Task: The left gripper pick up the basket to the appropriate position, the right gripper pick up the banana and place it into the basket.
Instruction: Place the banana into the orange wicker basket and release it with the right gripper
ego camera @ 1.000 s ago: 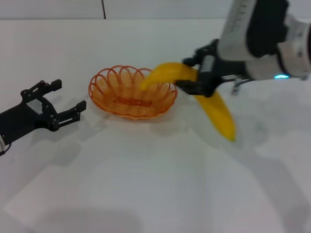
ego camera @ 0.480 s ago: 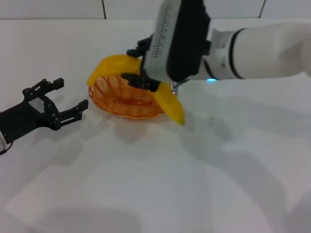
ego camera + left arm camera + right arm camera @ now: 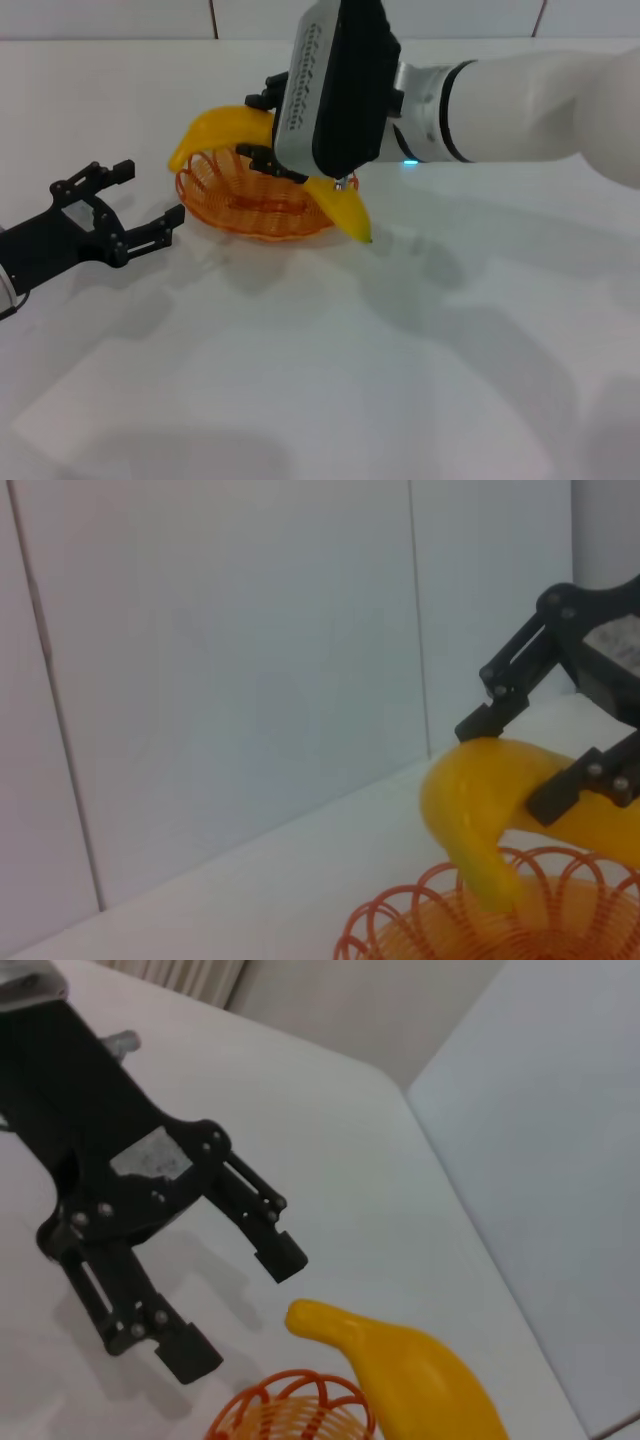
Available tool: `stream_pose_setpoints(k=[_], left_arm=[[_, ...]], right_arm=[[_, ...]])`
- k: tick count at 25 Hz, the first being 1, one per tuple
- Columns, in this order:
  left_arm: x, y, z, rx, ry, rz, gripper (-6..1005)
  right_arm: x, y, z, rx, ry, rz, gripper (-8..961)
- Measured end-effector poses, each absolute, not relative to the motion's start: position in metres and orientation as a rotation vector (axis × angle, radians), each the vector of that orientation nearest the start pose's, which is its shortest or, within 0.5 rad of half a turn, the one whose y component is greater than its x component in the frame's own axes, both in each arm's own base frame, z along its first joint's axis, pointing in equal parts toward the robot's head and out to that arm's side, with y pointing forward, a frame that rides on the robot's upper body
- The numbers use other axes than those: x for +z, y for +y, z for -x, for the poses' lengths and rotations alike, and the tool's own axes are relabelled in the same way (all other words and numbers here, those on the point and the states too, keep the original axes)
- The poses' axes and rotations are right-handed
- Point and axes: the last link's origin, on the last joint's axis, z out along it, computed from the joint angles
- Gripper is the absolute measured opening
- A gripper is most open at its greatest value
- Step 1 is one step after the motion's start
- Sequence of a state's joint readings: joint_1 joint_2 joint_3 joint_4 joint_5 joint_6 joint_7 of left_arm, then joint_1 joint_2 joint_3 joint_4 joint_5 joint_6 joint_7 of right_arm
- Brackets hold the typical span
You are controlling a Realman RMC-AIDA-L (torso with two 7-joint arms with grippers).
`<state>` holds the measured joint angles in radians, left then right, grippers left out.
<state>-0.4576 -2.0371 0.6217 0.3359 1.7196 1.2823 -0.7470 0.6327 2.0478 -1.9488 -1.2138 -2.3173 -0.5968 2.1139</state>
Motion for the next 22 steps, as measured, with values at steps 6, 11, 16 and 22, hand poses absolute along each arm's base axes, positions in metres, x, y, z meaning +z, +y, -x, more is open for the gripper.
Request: stream_pose_setpoints(k=[6, 11, 16, 22], left_arm=[[-0.009, 0.324, 0.324, -0.59, -0.368, 2.344, 891], [-0.009, 0.323, 0.325, -0.59, -0.37, 2.343, 891], [-0.01, 0.324, 0.324, -0.59, -0.367, 2.346, 891], [-0.01, 0.325, 0.323, -0.592, -0.364, 2.348, 891]], right_arm=[[-0.091, 0.373, -0.089, 0.008, -0.26, 2.556, 510], [-0.08, 0.369, -0.08, 0.017, -0.33, 2.502, 513], [-0.079, 0.367, -0.073, 0.026, -0.367, 2.493, 515], [-0.087, 0.368, -0.072, 0.018, -0.405, 2.49, 519]])
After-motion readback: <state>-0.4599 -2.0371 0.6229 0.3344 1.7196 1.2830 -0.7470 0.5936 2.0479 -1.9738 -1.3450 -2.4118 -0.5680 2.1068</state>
